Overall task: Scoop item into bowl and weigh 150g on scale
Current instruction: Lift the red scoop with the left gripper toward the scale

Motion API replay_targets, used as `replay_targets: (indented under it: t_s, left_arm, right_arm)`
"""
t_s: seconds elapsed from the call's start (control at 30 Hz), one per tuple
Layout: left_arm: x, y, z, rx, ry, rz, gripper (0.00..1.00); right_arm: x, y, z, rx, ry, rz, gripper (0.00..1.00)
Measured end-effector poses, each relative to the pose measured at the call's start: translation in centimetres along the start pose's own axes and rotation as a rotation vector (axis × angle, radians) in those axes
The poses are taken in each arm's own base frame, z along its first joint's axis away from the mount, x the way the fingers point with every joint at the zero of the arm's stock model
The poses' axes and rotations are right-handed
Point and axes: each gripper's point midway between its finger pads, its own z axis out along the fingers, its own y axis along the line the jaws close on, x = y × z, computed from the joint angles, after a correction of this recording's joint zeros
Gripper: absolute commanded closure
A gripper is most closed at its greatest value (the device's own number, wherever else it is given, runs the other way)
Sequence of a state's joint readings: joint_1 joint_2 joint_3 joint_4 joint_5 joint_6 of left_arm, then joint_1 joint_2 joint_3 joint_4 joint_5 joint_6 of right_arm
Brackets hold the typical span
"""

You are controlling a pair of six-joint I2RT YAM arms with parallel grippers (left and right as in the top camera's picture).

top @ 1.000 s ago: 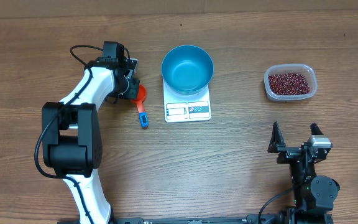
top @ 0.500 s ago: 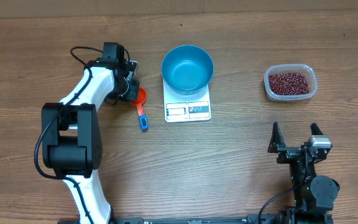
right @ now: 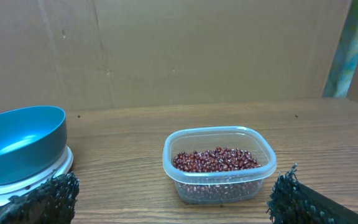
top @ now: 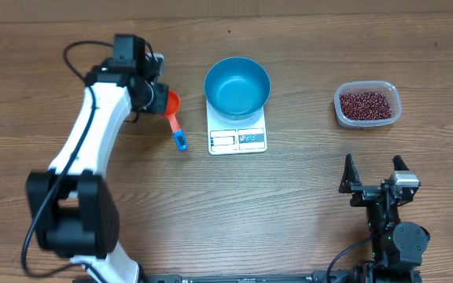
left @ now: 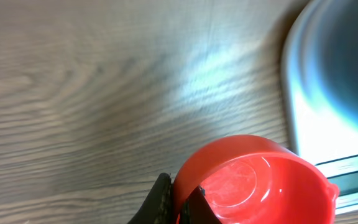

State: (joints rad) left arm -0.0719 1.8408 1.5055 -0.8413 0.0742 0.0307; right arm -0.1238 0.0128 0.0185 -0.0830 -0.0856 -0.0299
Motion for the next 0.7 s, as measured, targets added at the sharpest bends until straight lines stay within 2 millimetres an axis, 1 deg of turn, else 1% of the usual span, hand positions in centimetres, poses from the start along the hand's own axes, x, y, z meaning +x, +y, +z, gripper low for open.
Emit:
replay_targets:
  t_s: [0.03,0.07,0.13,0.17,0.23,0.43,0.7]
  left_arm:
    - [-0.6,-0.1,-1.3,0.000,-0.033,-0.022,0.96]
    - [-0.9,-0.1,-2.1,0.000,-0.053,-0.043,0.96]
    - [-1.1,-0.2,-3.5,0.002,-0.077,-0.106,0.96]
    - [-1.0,-0.3,-3.9,0.003,-0.080,-0.134,0.96]
    - [-0.7,-0.3,-4.2,0.005,-0.071,-0.191,0.96]
    - [0.5,-0.3,-4.1,0.003,-0.022,-0.334,0.96]
    - [1.7,-0.4,-4.1,-0.004,0.027,-0.411,0.96]
  right_arm:
    - [0.0,0.0,0.0,0.000,-0.001,0.000,0.00]
    - [0.0,0.0,0.0,0.000,0.000,0.000,0.00]
    - [0.0,0.0,0.0,0.000,0.000,0.000,0.00]
    - [0.0,0.0,0.0,0.000,0.000,0.000,0.00]
    - [0.0,0.0,0.0,0.000,-0.001,-0.001,0.00]
    - [0.0,0.0,0.0,-0.001,-0.001,0.000,0.00]
    - [0.0,0.0,0.0,0.000,0.000,0.000,0.00]
